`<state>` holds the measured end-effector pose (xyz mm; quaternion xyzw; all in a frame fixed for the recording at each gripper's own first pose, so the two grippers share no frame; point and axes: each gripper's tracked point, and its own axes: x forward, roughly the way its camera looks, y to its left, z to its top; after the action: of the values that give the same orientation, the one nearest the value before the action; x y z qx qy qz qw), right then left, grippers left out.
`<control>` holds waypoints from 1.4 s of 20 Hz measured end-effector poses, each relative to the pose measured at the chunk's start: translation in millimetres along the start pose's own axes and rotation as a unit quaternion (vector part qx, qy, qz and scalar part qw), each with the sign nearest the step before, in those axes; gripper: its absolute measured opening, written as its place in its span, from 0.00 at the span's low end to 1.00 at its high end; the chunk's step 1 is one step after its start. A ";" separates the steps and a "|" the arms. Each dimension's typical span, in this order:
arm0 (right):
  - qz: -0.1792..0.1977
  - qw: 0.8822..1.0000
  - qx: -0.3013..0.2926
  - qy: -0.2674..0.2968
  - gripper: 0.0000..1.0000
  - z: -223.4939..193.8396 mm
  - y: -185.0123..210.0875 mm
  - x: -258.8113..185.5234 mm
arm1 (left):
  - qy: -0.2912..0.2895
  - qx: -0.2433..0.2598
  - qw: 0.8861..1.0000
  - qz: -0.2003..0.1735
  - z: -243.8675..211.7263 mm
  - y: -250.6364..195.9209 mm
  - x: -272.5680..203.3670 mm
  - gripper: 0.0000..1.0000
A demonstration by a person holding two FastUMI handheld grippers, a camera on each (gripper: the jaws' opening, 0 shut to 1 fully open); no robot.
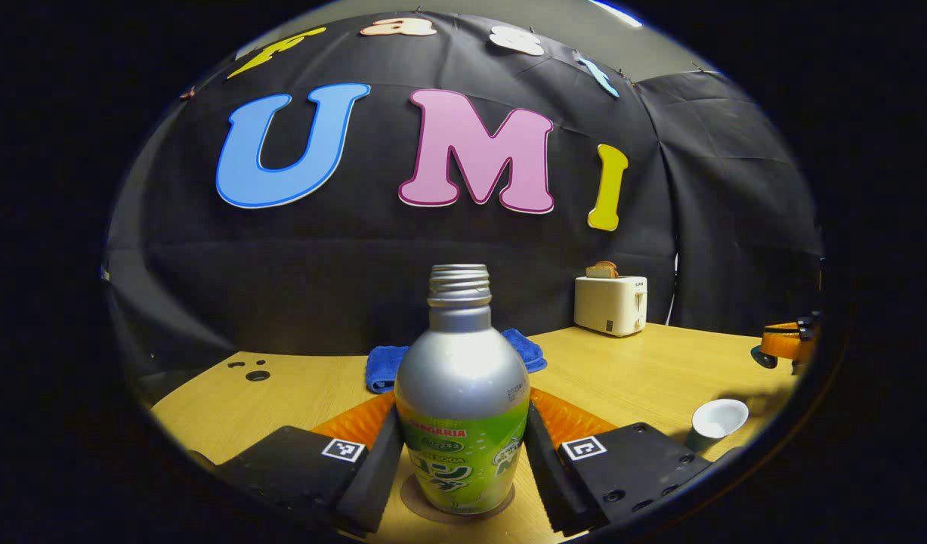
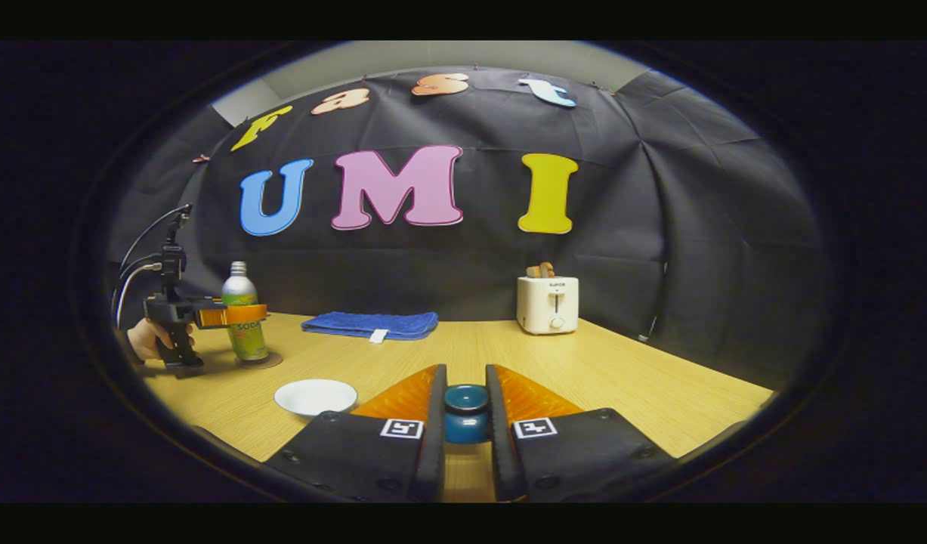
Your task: Open the teacup lid with one hand, grasp the water bottle and pour water into the teacup with the other hand; after pouring, place the water bottle on the coaster and then close the teacup lid.
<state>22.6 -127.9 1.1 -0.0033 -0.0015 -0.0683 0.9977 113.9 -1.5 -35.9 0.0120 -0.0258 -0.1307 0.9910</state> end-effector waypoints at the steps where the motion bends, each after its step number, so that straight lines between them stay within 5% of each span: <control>1: 0.000 1.000 0.000 0.001 0.29 -0.4 0.4 0.3 | 0.003 0.000 1.000 0.001 0.7 1.3 -1.6 0.80; 11: 0.000 1.000 0.000 0.000 0.29 -0.1 0.8 -0.1 | 0.042 -0.037 0.998 0.019 -23.0 2.6 0.3 0.86; 13: -0.001 1.000 0.000 0.000 0.29 -0.3 1.2 0.1 | 0.049 -0.040 0.998 0.015 -23.6 -0.7 -3.3 0.98; 19: 0.002 1.000 0.000 0.000 0.29 -0.2 1.7 0.7 | 0.084 -0.037 0.995 0.028 -26.7 -3.9 -35.4 0.98; 24: 0.023 1.000 0.005 -0.010 0.29 6.9 14.4 -3.9 | 0.088 -0.043 0.995 0.027 -28.8 -5.4 -77.8 0.98; 28: 0.070 0.997 0.031 -0.020 0.29 31.2 65.1 -0.5 | 0.056 -0.015 0.997 0.058 -23.9 -3.8 -120.7 0.98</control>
<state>31.0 -63.1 31.9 0.0259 -0.0231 0.0019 0.9994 -2.2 26.6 -65.7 0.0027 0.0313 -0.0730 0.9968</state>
